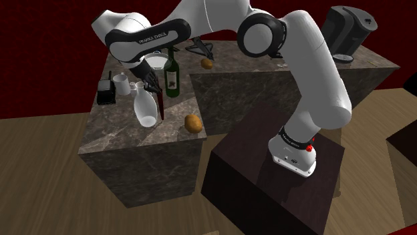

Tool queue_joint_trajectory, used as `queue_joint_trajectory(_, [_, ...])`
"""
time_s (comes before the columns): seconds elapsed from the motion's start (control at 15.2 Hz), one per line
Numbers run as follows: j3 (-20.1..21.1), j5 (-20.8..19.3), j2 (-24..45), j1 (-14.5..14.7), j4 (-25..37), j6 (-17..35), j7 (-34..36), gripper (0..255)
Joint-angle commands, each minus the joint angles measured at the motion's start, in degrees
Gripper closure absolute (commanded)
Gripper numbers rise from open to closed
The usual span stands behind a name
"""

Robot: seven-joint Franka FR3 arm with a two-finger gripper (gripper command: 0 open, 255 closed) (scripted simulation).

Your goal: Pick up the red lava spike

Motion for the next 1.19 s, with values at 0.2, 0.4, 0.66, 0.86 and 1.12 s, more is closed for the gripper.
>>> queue_joint_trajectory(0.2, [0.02,0.09,-0.60,0.10,1.22,-1.78,-0.37,255])
queue_joint_trajectory(0.4, [0.06,0.18,-1.23,0.22,2.45,-3.58,-0.74,255])
queue_joint_trajectory(0.66, [0.08,0.28,-1.89,0.44,4.42,-6.13,-1.26,255])
queue_joint_trajectory(0.86, [0.07,0.31,-2.19,0.65,6.22,-8.16,-1.68,255])
queue_joint_trajectory(1.12, [0.05,0.31,-2.30,0.84,7.71,-9.70,-2.01,255])
